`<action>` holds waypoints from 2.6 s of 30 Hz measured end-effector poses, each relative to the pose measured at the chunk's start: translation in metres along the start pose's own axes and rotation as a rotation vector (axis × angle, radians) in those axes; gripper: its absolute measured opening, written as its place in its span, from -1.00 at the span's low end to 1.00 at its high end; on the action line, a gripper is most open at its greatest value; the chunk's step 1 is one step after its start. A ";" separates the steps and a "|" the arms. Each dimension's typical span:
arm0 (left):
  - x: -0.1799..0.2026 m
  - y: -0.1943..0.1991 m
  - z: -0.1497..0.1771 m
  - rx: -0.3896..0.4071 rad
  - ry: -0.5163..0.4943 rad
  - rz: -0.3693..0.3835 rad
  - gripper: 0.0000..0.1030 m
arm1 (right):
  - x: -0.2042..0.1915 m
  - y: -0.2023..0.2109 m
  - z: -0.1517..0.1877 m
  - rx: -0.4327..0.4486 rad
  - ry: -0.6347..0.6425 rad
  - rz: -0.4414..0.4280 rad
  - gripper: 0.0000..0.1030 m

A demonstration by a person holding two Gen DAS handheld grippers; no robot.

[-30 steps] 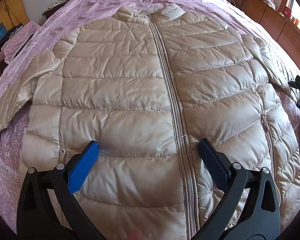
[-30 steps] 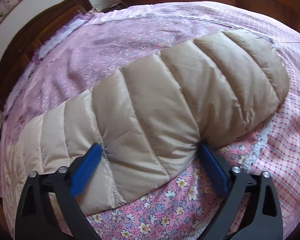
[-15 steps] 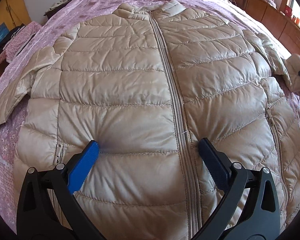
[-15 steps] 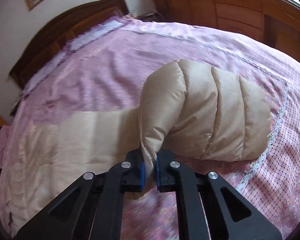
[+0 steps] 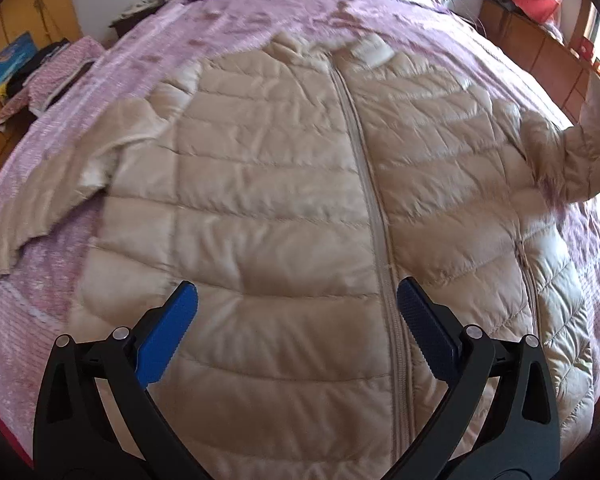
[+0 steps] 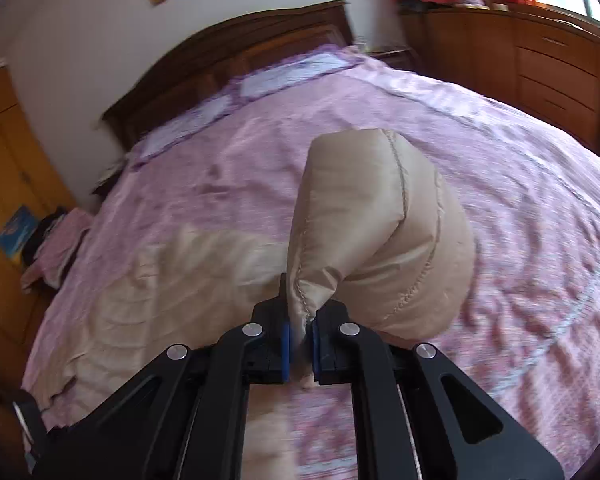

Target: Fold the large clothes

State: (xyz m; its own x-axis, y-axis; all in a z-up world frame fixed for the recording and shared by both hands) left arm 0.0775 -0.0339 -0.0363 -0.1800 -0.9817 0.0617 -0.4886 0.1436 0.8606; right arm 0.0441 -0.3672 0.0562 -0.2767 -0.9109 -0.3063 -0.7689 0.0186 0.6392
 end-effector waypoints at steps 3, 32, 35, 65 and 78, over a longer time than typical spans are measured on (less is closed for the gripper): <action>-0.012 0.016 -0.004 0.039 0.007 -0.030 0.93 | -0.035 -0.002 0.000 -0.014 0.044 -0.068 -0.83; -0.080 0.039 0.001 0.095 0.124 -0.120 0.93 | -0.183 -0.124 0.110 -0.271 0.328 -0.129 0.90; -0.080 0.039 0.000 0.096 0.122 -0.119 0.93 | -0.185 -0.120 0.113 -0.279 0.338 -0.125 0.90; 0.097 0.008 -0.089 0.130 -0.238 0.092 0.93 | -0.029 -0.037 0.080 -0.254 0.195 0.219 0.89; 0.169 -0.060 -0.110 0.137 -0.412 0.033 -0.51 | 0.009 -0.068 0.093 -0.311 0.080 0.245 0.89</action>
State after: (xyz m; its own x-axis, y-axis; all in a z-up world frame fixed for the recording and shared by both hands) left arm 0.1706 -0.2218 -0.0216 -0.5095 -0.8486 -0.1425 -0.5809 0.2170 0.7845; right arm 0.0401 -0.3382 -0.0554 -0.3748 -0.9244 -0.0707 -0.4715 0.1244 0.8730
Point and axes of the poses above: each gripper's, at about its wrist camera, not at the fingertips, and y roughly against the way its jaws point, x to its right, z to its underside, the point moved 2 cm from there along -y, roughly the way its jaws point, and after that the axes turned 4 degrees about z, right-handed, at the moved point
